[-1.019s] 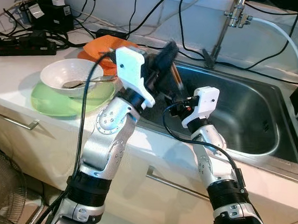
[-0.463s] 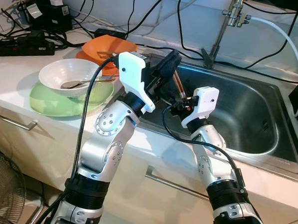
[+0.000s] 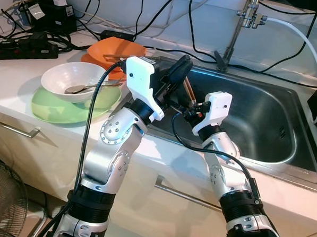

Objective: Kitchen organization

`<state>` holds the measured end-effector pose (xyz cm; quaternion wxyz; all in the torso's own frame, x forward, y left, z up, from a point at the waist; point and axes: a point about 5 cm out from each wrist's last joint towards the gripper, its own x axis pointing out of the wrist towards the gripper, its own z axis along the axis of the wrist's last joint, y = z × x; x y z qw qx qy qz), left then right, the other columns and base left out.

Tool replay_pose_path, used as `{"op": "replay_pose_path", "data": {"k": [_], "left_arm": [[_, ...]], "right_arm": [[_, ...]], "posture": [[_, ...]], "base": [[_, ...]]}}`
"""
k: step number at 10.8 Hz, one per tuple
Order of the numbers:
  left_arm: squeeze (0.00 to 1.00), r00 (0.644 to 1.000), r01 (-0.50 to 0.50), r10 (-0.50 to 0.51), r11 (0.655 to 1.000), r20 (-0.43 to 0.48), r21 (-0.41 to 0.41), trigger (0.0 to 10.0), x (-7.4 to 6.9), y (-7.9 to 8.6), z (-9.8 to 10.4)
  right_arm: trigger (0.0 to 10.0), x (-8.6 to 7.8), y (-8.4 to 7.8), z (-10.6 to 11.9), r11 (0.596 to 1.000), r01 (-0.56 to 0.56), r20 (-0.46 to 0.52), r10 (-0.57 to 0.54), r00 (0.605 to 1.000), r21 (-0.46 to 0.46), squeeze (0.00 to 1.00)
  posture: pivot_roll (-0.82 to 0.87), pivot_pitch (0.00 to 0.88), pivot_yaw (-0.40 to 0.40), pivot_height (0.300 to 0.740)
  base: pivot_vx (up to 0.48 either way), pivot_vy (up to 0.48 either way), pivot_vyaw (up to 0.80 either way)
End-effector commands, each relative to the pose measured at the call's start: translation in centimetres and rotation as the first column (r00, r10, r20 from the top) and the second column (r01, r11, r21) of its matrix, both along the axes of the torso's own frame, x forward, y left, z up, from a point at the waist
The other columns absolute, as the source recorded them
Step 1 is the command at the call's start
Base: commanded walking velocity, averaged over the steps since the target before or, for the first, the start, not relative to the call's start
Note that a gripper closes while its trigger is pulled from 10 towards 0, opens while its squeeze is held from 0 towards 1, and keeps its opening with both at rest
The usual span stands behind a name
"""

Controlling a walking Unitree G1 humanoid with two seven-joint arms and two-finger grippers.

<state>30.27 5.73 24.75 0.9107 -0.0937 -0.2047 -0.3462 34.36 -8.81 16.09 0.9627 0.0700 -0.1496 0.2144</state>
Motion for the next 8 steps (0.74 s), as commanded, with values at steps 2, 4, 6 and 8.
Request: {"op": "replay_pose_path", "data": {"k": [2,4,6,8], "left_arm": [[0.0,1.0,0.005,-0.005,1.0,0.011,0.009,10.0,-0.17,-0.09,0.18],[0.0,1.0,-0.003,0.003,1.0,0.011,0.0,10.0,-0.09,-0.08,0.27],[0.0,1.0,-0.006,0.006,1.0,0.009,0.002,10.0,-0.06,-0.06,0.21],[1.0,1.0,-0.007,0.007,1.0,0.003,-0.006,10.0,-0.03,0.01,0.18]], "right_arm": [[0.0,0.07,-0.1,0.28,1.0,0.0,0.01,0.0,1.0,0.0,0.0],[0.0,0.06,-0.12,0.25,1.0,-0.001,0.008,0.001,1.0,0.005,0.0],[0.0,0.09,-0.32,0.25,1.0,0.003,0.007,-0.003,1.0,0.005,0.0],[0.0,0.13,-0.45,0.22,1.0,0.007,0.005,-0.007,1.0,0.003,0.0]], "posture": [[0.22,0.0,-0.042,0.74],[0.22,0.0,-0.045,0.74],[0.22,0.0,-0.047,0.74],[0.22,0.0,-0.048,0.74]], "base": [[0.0,0.0,0.0],[0.0,0.0,0.0],[0.0,0.0,0.0],[0.0,0.0,0.0]]}}
